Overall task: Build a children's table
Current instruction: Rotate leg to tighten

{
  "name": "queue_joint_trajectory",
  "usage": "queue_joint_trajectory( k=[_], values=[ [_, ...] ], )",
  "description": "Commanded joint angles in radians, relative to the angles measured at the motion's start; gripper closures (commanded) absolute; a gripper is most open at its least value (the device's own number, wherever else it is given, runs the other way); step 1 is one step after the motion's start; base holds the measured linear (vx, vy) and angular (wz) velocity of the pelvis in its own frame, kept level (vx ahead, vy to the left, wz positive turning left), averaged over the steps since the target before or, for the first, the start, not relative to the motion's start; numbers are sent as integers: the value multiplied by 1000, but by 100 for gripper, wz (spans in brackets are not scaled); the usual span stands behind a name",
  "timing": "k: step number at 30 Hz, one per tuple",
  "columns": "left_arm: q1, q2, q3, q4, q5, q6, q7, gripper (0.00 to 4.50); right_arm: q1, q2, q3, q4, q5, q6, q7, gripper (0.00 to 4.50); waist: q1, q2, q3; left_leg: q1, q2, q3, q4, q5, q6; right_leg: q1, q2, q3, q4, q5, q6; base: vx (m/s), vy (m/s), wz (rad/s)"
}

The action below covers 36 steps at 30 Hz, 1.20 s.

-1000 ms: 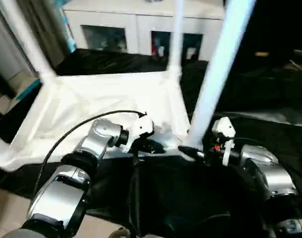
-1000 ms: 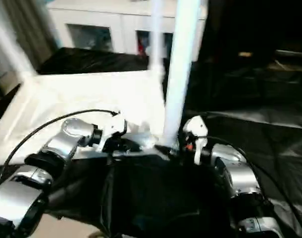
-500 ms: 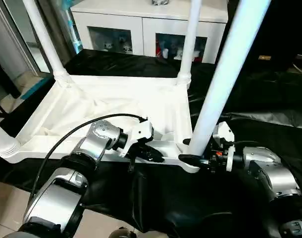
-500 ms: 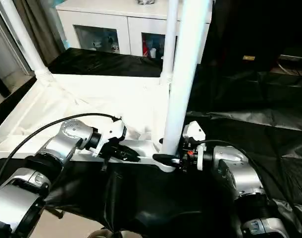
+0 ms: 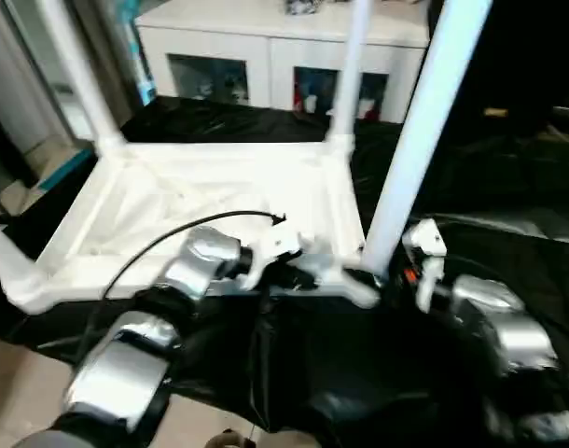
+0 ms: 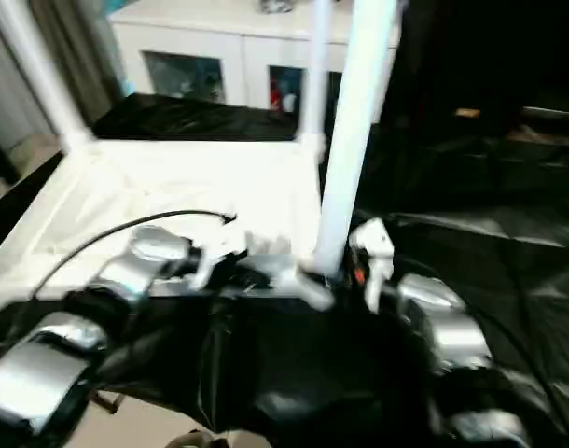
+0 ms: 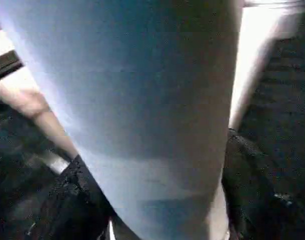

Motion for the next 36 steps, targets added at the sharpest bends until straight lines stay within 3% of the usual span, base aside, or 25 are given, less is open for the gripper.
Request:
queue_joint_trajectory(
  k=[1,3,4,5,6,7,8,9,11,14,17,21,22,23,26,27,29,30,33,35,36],
  values=[
    [-47,-35,45,27,4,27,213,450,18,70,58,47,-36,22,-61,194,-15,-9,-47,41,53,-40,-82,-433,-15,17,-77,37,-117,-572,-122,0,0,0],
    [-62,-64,48,47,5,26,266,450,0,110,49,72,-51,24,-149,194,-30,-12,-42,56,46,-44,-80,-505,-17,15,-76,22,-136,-640,-90,0,0,0],
    [-69,-77,48,55,7,23,279,450,-15,126,46,90,-66,25,-200,194,-34,-4,-40,61,46,-47,-79,-523,-21,12,-76,18,-140,-654,-84,0,0,0],
    [-74,-87,46,61,8,18,284,450,-29,137,46,107,-76,27,-231,194,-41,-5,-39,61,45,-49,-81,-541,-24,13,-72,13,-142,-660,-75,0,0,0],
    [-80,-98,43,67,10,13,285,450,-46,152,48,123,-81,25,-246,194,-49,-1,-43,58,47,-55,-86,-559,-27,24,-71,8,-140,-639,-62,0,0,0],
    [-80,-99,43,67,10,13,285,450,-47,153,48,125,-81,25,-246,194,-51,1,-44,54,50,-58,-93,-567,-27,29,-71,7,-136,-620,-63,0,0,0],
    [-84,-101,40,73,16,7,286,450,-54,160,53,127,-80,5,-226,194,-56,6,-43,58,53,-59,-98,-595,-31,25,-72,13,-138,-583,-73,0,0,0],
    [-85,-101,39,74,17,3,282,450,-54,162,54,121,-73,-1,-205,194,-59,4,-43,64,51,-56,-96,-604,-31,20,-73,13,-142,-578,-80,0,0,0],
    [-85,-95,35,77,19,-4,271,450,-56,163,54,109,-56,-6,-168,124,-63,3,-45,58,49,-56,-97,-589,-20,26,-75,16,-140,-547,-96,0,0,0],
    [-80,-79,28,77,18,-20,234,450,-57,145,69,91,-53,-17,-118,116,-57,-2,-51,39,54,-52,-104,-515,-2,37,-82,31,-123,-466,-134,0,0,0],
    [-68,-54,22,67,15,-51,157,450,-50,99,101,62,-54,-33,-17,96,-52,-4,-52,36,54,-44,-102,-473,13,38,-82,35,-118,-425,-157,0,0,0],
    [-44,-17,16,35,-3,-75,25,450,-28,27,127,5,-19,-33,138,96,-35,-10,-57,26,57,-32,-95,-368,54,50,-82,40,-104,-343,-189,0,0,0],
    [-36,-6,13,24,-8,-83,-12,450,-23,8,126,-8,-9,-32,172,96,-32,-9,-59,24,59,-29,-93,-335,65,47,-83,43,-99,-315,-204,0,0,0],
    [-27,6,11,10,-16,-83,-55,450,-18,-12,123,-22,5,-27,209,96,-30,-17,-61,22,59,-28,-91,-318,71,50,-84,43,-97,-300,-210,0,0,0],
    [15,61,-14,-52,-43,-89,-245,450,-6,-81,101,-65,47,-5,337,96,-14,-22,-72,12,57,-22,-73,-205,119,53,-82,45,-70,-174,-248,63,-47,1],
    [19,67,-16,-60,-47,-84,-264,450,-5,-89,100,-69,50,-5,349,96,-9,-20,-74,13,58,-21,-70,-186,127,49,-82,46,-65,-146,-256,0,0,0],
    [26,83,-18,-73,-57,-60,-320,450,1,-113,100,-82,60,-3,393,96,-4,-20,-83,8,57,-20,-59,-108,152,49,-77,46,-42,-16,-286,32,-24,1],
    [30,93,-20,-79,-59,-46,-349,450,4,-127,102,-89,63,-6,416,96,8,-21,-90,6,55,-16,-44,-25,196,40,-74,46,-24,118,-311,0,0,0],
    [37,123,-28,-92,-60,-27,-408,450,13,-173,109,-111,81,20,489,96,24,-19,-87,1,56,-17,-37,-34,216,35,-74,45,-19,104,-310,0,0,0],
    [40,129,-29,-97,-62,-24,-419,450,13,-184,108,-113,85,28,503,96,30,-16,-83,-2,59,-19,-40,-65,202,33,-73,42,-27,23,-294,0,0,0],
    [44,134,-28,-108,-65,-18,-429,450,13,-190,106,-115,88,36,516,96,32,-16,-77,2,61,-20,-46,-118,175,30,-74,42,-39,-67,-281,0,0,0]
  ],
)
